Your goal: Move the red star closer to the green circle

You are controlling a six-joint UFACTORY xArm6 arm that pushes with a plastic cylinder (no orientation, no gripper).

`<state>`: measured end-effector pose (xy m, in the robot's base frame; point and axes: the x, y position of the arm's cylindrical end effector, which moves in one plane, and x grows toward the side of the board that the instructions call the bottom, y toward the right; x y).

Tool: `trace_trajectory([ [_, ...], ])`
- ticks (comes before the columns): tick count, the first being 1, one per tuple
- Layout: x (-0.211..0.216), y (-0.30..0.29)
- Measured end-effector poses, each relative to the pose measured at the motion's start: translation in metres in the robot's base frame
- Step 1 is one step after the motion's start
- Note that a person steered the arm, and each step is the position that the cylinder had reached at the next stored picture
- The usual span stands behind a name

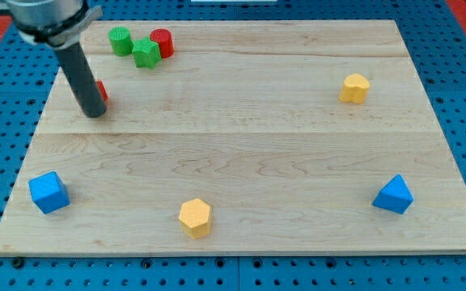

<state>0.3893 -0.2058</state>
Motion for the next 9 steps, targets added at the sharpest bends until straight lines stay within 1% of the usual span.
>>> trace_trajectory([
  [1,-0.036,0.001],
  [2,-0.061,0.008],
  [3,-0.001,0.024],
  [4,0.008,-0.006],
  [5,-0.021,-0.033],
  [6,-0.046,-0.04],
  [8,-0.071,-0.04],
  [9,-0.072,-0.039],
])
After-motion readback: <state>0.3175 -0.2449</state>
